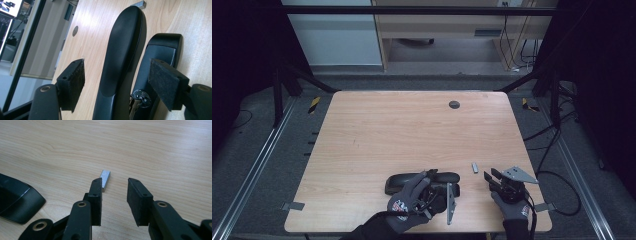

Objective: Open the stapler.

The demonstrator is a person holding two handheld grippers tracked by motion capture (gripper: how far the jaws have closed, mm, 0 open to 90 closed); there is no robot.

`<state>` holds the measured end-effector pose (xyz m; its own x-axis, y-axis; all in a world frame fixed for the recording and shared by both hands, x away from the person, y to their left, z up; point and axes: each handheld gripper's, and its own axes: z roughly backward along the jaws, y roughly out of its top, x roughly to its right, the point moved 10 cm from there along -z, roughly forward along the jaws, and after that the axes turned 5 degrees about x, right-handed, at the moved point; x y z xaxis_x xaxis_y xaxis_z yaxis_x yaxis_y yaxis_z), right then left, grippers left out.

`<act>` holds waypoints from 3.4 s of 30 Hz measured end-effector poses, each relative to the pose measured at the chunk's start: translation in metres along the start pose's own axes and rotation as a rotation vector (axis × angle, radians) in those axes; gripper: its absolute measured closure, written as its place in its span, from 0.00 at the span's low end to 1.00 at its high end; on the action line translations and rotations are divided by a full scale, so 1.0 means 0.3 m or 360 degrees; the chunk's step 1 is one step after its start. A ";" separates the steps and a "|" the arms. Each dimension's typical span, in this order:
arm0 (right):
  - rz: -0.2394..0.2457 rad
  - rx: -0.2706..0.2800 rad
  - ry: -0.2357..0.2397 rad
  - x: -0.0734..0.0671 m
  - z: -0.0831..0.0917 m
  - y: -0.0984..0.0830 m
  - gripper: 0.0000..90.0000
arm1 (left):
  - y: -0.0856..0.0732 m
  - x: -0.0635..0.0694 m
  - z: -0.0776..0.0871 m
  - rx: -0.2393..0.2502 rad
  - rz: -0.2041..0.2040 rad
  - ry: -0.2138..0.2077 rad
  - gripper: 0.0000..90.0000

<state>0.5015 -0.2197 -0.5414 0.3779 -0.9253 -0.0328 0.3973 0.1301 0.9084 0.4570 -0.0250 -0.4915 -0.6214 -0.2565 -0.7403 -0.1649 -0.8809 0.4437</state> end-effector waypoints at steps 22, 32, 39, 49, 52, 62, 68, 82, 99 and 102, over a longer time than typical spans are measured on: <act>-0.0012 -0.0021 0.0099 -0.042 0.002 -0.002 0.93 | 0.007 0.003 -0.063 -0.0051 -0.0086 0.0052 0.42; -0.0004 -0.0034 0.0168 -0.080 -0.004 -0.004 1.00 | 0.011 0.005 -0.070 -0.0060 -0.0110 0.0065 0.50; -0.0010 -0.0030 0.0218 -0.110 -0.009 -0.003 1.00 | 0.013 0.011 -0.074 -0.0071 -0.0128 0.0043 0.57; -0.0009 -0.0026 0.0333 -0.184 -0.017 -0.002 1.00 | 0.015 0.017 -0.073 -0.0077 -0.0172 0.0070 0.61; -0.0005 -0.0030 0.0361 -0.206 -0.020 -0.005 1.00 | 0.016 0.017 -0.074 -0.0080 -0.0181 0.0079 0.61; -0.0019 -0.0063 0.0482 -0.290 -0.038 -0.022 1.00 | 0.017 0.017 -0.074 -0.0085 -0.0187 0.0079 0.62; -0.0019 -0.0085 0.0523 -0.321 -0.050 -0.034 1.00 | 0.016 0.017 -0.073 -0.0085 -0.0187 0.0079 0.62; -0.0004 -0.0125 0.0573 -0.355 -0.064 -0.055 1.00 | 0.016 0.016 -0.073 -0.0086 -0.0190 0.0085 0.62; -0.0002 -0.0129 0.0596 -0.369 -0.064 -0.056 1.00 | 0.017 0.007 -0.065 -0.0084 -0.0166 0.0085 0.62; -0.0016 -0.0131 0.0591 -0.368 -0.065 -0.056 1.00 | 0.019 -0.015 -0.048 -0.0056 -0.0116 0.0091 0.62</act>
<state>0.4695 -0.1127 -0.5614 0.6451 -0.7364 -0.2040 0.4627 0.1640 0.8712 0.4699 -0.0345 -0.4930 -0.5640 -0.2125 -0.7980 -0.1806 -0.9112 0.3703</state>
